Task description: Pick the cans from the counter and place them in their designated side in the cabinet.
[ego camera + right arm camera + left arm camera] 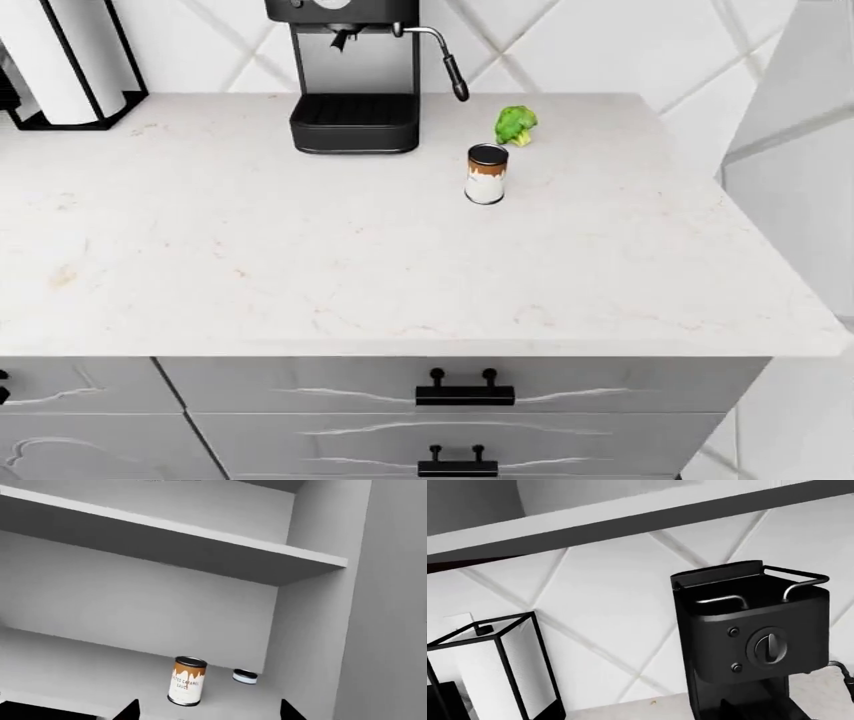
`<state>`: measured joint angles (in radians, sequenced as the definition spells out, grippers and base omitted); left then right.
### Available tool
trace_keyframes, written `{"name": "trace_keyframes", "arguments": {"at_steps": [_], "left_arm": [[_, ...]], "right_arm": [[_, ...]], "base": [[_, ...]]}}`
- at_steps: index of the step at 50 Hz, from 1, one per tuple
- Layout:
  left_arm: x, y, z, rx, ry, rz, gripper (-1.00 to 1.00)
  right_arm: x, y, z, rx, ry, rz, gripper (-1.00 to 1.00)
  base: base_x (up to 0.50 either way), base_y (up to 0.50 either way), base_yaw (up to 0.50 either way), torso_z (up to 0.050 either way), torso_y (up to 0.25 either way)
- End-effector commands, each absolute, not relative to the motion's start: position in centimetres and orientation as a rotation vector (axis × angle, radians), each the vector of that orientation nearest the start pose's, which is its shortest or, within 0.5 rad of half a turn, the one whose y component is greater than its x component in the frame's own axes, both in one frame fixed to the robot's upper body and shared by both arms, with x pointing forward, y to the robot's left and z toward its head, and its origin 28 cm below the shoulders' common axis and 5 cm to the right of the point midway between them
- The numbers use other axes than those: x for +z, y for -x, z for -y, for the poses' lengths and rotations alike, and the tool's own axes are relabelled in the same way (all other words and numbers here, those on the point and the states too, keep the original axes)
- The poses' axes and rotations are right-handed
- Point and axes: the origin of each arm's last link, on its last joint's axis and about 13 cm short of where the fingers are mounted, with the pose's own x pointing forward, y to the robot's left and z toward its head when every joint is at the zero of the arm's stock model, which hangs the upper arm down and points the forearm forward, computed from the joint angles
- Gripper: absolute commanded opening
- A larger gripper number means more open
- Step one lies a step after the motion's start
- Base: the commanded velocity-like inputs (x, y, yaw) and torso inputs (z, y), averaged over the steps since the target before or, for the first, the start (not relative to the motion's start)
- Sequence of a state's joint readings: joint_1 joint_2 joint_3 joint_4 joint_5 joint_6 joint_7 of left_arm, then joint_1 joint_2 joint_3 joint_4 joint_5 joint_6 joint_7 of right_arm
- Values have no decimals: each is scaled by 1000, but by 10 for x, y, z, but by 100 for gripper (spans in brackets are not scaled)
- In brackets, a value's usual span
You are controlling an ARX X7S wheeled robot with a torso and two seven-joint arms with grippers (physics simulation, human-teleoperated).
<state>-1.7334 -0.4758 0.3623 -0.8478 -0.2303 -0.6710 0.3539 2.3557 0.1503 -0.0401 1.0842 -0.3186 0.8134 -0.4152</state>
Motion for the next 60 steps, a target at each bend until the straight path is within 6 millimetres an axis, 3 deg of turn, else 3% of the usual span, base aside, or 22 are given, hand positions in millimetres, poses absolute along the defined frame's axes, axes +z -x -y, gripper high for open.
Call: {"name": "trace_keyframes", "arguments": {"at_steps": [1,6,11,13,23,35,60], "left_arm": [[395,-377,-343,25,-88,218,100],[391,-373,-324,43,4,337,100],[381,-362,-305,36,111,411,100],[377,-358,-301,38,145,434,100],[348,-344,-290,55,274,502,100],[322,-324,-281,34,325,481,100],[265,-304,-271,31,310,290,100]], "right_arm": [[578,-288,188,15,90,467,100],[585,-289,192,30,172,581,100],[579,-293,200,55,192,601,100],[559,-296,198,96,177,563,100],[489,-268,189,142,201,606,100],[423,-247,173,161,207,614,100],[336,-257,166,203,61,445,100]], "base": [[0,0,0,0,0],[0,0,0,0,0],[0,0,0,0,0],[0,0,0,0,0],[0,0,0,0,0],[0,0,0,0,0],[0,0,0,0,0]]}}
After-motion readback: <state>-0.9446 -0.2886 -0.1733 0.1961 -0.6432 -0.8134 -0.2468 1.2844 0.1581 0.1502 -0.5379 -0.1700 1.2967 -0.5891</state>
